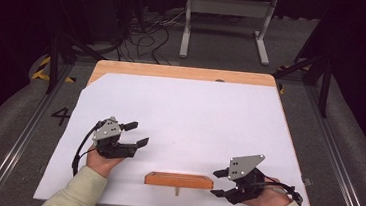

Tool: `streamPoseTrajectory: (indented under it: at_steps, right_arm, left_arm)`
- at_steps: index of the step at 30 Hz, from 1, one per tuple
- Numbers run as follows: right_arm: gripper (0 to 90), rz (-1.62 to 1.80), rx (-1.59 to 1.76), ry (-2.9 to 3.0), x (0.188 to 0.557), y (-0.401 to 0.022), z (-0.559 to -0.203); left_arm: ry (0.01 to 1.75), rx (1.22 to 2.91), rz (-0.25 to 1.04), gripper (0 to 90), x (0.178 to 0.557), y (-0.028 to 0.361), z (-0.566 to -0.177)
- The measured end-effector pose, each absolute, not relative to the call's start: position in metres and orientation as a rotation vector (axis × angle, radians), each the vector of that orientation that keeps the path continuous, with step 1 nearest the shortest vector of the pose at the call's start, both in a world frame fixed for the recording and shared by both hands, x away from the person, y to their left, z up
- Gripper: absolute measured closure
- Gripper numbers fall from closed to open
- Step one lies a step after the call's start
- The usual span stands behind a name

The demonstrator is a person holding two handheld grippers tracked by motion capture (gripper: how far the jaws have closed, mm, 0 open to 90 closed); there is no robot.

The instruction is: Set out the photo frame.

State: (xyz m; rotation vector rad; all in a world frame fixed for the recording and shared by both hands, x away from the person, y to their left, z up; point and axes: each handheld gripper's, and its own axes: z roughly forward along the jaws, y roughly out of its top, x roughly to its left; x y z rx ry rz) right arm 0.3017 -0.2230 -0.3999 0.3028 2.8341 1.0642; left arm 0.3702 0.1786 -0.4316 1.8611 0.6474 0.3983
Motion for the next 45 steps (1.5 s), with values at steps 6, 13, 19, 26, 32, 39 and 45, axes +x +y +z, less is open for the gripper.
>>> streamPoseTrajectory:
  at_steps: [6, 13, 19, 26, 32, 39, 45]
  right_arm:
    - [74.1, 0.987, 0.317, 2.88, 0.304, -0.225, -0.413]
    - [90.0, 0.958, 0.298, 2.917, 0.306, -0.221, -0.423]
    - [90.0, 1.018, 0.313, 2.934, 0.308, -0.213, -0.435]
    - [90.0, 1.047, 0.345, 2.933, 0.31, -0.207, -0.441]
    - [90.0, 1.057, 0.433, 2.872, 0.317, -0.206, -0.44]
    - [90.0, 1.072, 0.556, 2.808, 0.329, -0.203, -0.44]
    - [90.0, 1.093, 0.651, 2.764, 0.343, -0.198, -0.441]
  left_arm:
    - [0.638, 1.868, 0.408, 30.0, 0.371, 0.178, -0.432]
    - [0.638, 1.868, 0.412, 30.1, 0.37, 0.178, -0.432]
    - [0.64, 1.869, 0.414, 30.3, 0.37, 0.178, -0.432]
    - [0.641, 1.872, 0.419, 30.5, 0.37, 0.178, -0.432]
    - [0.638, 1.873, 0.428, 30.7, 0.369, 0.178, -0.431]
    - [0.646, 1.879, 0.445, 31.4, 0.367, 0.18, -0.432]
    - [0.654, 1.879, 0.455, 31.7, 0.365, 0.182, -0.433]
